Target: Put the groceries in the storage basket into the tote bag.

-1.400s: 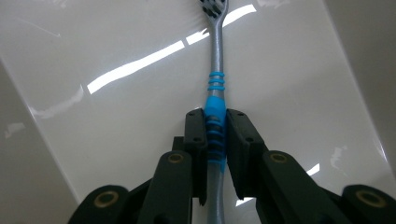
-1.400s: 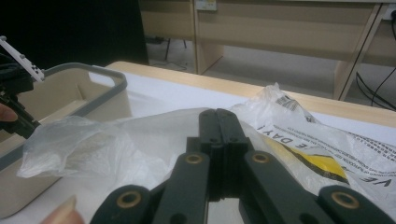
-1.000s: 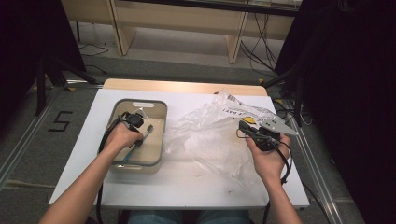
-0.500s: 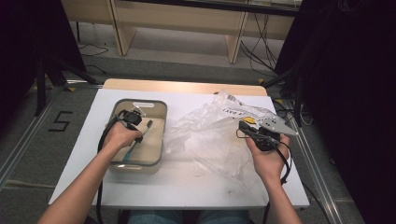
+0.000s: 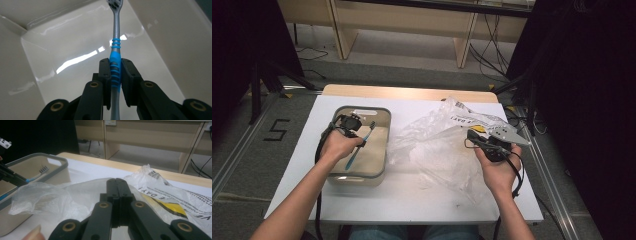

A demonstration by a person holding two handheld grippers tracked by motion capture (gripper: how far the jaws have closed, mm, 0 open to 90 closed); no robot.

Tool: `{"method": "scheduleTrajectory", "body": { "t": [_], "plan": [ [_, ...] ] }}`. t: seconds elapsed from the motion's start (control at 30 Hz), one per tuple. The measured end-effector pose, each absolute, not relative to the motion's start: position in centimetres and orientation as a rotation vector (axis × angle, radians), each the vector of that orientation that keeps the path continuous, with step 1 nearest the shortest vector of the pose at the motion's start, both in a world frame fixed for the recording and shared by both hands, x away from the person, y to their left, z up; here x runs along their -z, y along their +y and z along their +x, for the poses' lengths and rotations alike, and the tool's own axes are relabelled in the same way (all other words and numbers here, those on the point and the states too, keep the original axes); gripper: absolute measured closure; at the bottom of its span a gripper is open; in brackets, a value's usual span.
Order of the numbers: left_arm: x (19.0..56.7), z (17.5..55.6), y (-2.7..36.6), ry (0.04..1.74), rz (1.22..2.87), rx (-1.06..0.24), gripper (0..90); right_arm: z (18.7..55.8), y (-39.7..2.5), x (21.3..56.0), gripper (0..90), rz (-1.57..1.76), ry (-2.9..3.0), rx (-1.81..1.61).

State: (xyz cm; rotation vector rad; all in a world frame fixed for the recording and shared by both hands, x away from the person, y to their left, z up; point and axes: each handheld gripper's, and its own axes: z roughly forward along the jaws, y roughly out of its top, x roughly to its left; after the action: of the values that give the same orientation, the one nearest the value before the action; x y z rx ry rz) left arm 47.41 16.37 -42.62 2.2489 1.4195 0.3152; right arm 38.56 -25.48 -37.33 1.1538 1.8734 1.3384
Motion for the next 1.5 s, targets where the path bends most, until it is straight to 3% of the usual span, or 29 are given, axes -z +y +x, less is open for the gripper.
{"method": "scheduleTrajectory", "body": {
  "t": [0.73,1.5],
  "plan": [
    [40.3,46.1,16.1,1.343,2.142,-0.408,78.9,38.5,-25.4,37.4,90.0,1.154,1.876,-1.337],
    [37.7,44.4,14.7,1.253,2.091,-0.424,78.9,38.5,-25.4,37.4,90.0,1.15,1.876,-1.336]
  ]
}}
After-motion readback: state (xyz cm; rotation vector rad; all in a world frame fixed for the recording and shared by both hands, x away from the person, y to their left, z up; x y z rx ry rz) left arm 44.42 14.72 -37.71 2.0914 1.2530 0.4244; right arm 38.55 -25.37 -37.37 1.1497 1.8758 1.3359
